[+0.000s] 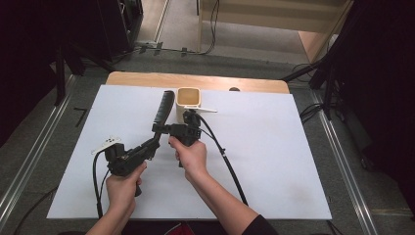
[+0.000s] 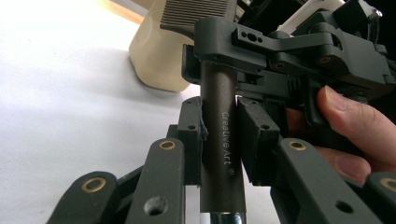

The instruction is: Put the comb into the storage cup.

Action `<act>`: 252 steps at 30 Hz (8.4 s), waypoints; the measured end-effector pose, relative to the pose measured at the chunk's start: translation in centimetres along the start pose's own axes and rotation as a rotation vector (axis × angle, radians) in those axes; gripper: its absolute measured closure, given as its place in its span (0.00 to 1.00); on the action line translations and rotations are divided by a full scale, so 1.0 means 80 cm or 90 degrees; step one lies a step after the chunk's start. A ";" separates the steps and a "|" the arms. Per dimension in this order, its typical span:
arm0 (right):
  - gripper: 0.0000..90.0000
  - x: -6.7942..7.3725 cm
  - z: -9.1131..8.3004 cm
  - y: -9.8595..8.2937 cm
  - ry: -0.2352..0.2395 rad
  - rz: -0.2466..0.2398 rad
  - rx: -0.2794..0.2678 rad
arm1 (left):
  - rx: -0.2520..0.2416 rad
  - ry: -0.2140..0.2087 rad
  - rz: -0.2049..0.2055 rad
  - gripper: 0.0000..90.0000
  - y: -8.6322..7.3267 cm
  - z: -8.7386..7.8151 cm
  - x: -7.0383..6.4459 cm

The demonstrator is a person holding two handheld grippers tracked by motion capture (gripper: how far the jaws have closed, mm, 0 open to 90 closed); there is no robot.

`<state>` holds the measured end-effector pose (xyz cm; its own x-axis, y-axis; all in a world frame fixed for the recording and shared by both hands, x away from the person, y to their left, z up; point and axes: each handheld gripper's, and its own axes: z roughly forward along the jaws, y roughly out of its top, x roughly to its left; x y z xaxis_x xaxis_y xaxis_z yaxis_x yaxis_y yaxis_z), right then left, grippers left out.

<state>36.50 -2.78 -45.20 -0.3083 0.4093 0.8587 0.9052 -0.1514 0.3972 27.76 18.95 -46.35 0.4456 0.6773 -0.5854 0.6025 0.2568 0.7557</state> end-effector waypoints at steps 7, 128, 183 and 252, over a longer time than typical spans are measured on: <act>0.77 -0.001 0.000 0.001 0.007 0.004 0.004 | 0.010 -0.001 0.014 0.81 0.001 0.001 0.000; 0.78 0.012 -0.096 0.095 -0.095 -0.200 -0.100 | 0.386 -0.070 0.282 0.34 -0.004 -0.008 0.026; 0.78 -0.001 -0.073 0.170 -0.234 -0.329 -0.228 | 0.375 -0.096 0.285 0.35 -0.003 -0.009 0.025; 0.78 -0.057 -0.043 0.127 -0.246 -0.354 -0.197 | 0.374 -0.097 0.292 0.35 -0.003 -0.007 0.023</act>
<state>46.10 -9.31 -43.96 -0.5203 0.7781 0.3521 0.5042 -0.0529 0.8620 28.05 20.53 -47.40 0.7976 0.5134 -0.3165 0.5690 -0.4664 0.6773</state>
